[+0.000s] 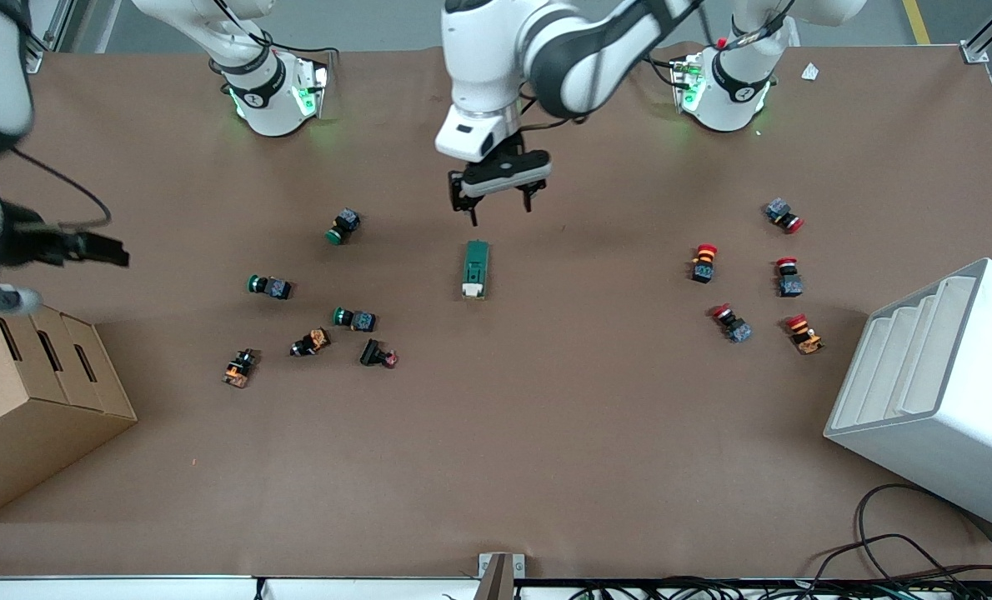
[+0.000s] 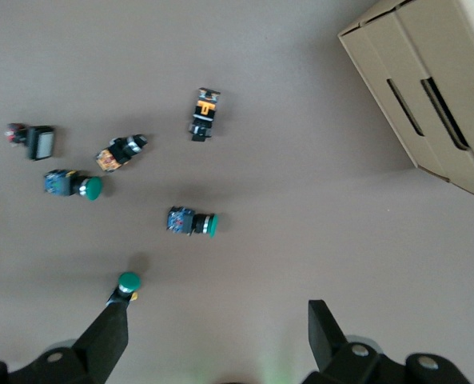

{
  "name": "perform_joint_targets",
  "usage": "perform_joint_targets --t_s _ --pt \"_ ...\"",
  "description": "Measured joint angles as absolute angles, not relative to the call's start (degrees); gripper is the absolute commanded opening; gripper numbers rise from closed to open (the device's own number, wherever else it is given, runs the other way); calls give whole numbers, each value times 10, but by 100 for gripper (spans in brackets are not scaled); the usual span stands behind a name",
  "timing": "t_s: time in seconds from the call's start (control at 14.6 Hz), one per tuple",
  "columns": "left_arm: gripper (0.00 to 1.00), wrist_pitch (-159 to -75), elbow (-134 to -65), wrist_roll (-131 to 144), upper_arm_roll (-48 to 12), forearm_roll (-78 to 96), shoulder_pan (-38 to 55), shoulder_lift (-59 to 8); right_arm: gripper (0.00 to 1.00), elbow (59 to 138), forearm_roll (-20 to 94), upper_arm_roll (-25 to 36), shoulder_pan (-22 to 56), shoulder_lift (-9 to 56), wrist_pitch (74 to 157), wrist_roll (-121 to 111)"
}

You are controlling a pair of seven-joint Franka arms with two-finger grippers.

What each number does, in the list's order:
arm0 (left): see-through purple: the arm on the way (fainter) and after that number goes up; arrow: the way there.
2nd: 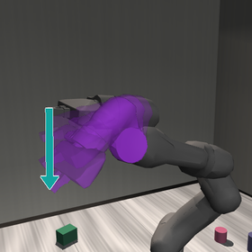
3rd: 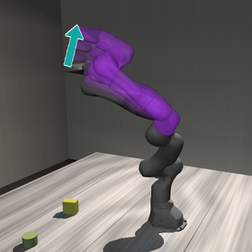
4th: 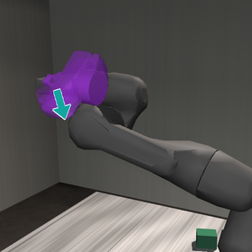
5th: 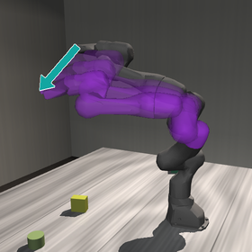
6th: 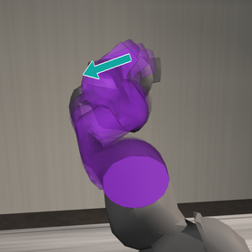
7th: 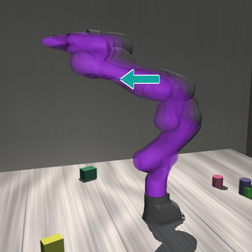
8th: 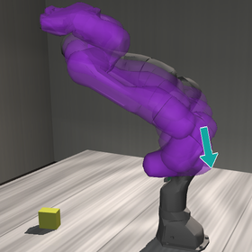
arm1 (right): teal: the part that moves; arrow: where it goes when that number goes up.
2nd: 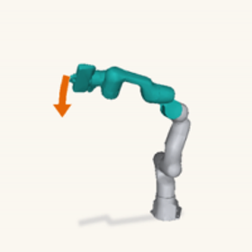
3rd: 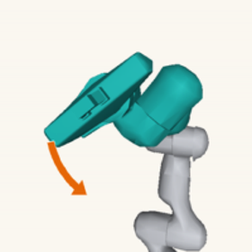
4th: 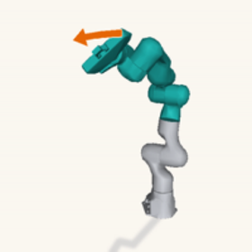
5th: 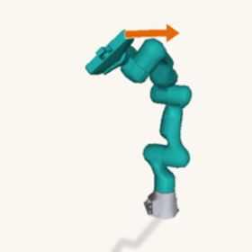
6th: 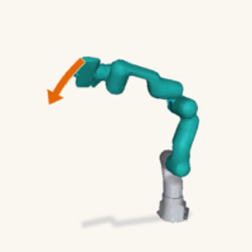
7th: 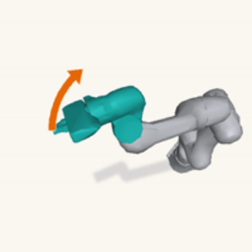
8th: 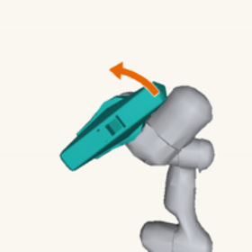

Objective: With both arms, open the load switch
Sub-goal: 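Lower the left gripper onto the switch body while the right gripper reaches in, then bring the right gripper over the white lever of the switch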

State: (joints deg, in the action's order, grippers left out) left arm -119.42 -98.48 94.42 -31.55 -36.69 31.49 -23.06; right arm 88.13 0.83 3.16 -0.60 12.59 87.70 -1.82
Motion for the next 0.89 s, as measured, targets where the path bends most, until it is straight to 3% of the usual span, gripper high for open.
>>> perform_joint_targets --t_s 0.21,0.41,0.89 --pt "98 -1198 -986 1120 -316 -520 369 -300 100 876 9 30 -1 162 895 3" --pt "98 -1197 -988 1270 -315 -663 411 -364 100 874 10 23 32 163 897 167" --pt "98 -1173 -1031 1320 -311 -860 439 -432 100 874 12 17 228 271 1032 711"
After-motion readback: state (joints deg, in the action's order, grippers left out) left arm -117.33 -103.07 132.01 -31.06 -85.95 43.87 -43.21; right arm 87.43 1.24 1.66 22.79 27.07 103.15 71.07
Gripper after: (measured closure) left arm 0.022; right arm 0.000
